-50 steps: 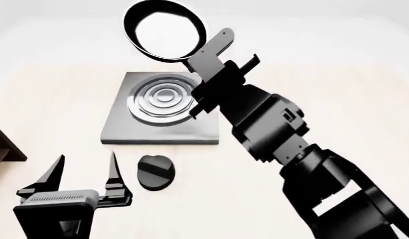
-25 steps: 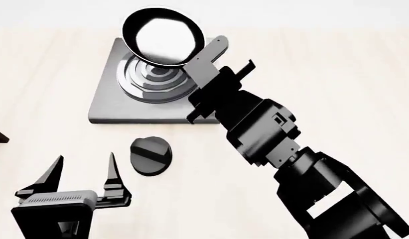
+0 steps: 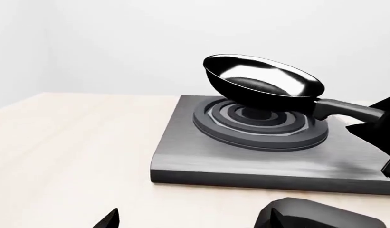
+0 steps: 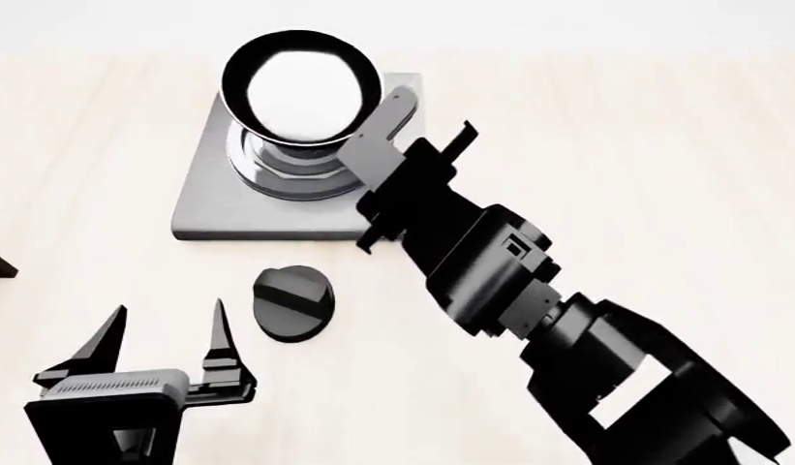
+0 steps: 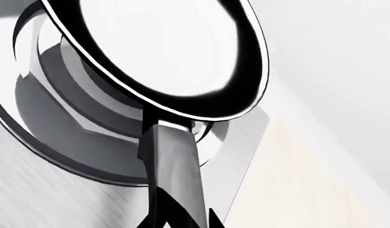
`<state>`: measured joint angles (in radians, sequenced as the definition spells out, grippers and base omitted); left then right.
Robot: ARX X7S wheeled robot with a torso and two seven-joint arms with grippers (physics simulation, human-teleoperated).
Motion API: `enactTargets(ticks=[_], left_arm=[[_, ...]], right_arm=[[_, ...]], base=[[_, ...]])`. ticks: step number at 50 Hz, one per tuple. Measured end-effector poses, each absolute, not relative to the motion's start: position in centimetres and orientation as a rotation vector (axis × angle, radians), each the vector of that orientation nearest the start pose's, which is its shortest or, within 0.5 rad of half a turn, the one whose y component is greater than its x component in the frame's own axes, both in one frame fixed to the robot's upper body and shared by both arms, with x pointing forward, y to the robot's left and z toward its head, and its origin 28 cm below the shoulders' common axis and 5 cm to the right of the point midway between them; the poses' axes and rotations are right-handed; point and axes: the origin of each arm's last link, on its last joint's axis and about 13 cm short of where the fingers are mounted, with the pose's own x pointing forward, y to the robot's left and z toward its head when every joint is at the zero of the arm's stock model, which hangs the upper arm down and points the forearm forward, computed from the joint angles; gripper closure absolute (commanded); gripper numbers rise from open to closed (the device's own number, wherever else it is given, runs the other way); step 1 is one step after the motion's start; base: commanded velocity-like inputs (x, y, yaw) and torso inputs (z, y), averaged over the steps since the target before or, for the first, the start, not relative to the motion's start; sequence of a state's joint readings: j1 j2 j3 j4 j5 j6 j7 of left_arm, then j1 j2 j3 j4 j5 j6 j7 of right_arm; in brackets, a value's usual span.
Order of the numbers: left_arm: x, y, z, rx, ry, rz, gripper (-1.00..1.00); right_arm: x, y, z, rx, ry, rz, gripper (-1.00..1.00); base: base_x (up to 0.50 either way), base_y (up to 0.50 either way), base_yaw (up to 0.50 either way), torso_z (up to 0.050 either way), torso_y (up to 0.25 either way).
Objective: Turn on the stove and put the frying pan on it.
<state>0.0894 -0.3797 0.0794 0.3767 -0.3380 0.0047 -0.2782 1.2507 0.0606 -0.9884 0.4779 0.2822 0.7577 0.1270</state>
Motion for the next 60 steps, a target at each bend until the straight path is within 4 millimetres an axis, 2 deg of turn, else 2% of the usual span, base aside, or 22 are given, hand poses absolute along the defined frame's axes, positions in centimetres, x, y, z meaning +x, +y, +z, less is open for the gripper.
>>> enactTargets(ticks=[14, 35, 36, 47, 60], left_arm=[[19.1, 25.2, 8.0, -0.018, -0.237, 0.075, -1.00], [19.1, 25.3, 8.0, -0.020, -0.235, 0.079, -1.00], [19.1, 25.3, 8.0, -0.020, -0.235, 0.079, -1.00], [19.1, 25.4, 8.0, -0.021, -0.234, 0.079, -1.00], [19.1, 25.3, 7.9, -0.022, -0.232, 0.078, -1.00]], right_arm=[[38.1, -0.7, 19.6, -0.808, 0.091, 0.307, 1.00], [38.3, -0.6, 19.1, -0.938, 0.021, 0.265, 1.00], [38.3, -0.6, 19.1, -0.944, 0.018, 0.263, -1.00], [38.4, -0.7, 19.5, -0.974, 0.012, 0.256, -1.00], [38.2, -0.8, 20.2, -0.864, 0.101, 0.317, -1.00]], base=[[0.00, 0.00, 0.00, 0.000, 0.002], [0.00, 0.00, 0.00, 0.000, 0.000], [0.00, 0.00, 0.00, 0.000, 0.000], [0.00, 0.00, 0.00, 0.000, 0.000], [0.00, 0.00, 0.00, 0.000, 0.000]])
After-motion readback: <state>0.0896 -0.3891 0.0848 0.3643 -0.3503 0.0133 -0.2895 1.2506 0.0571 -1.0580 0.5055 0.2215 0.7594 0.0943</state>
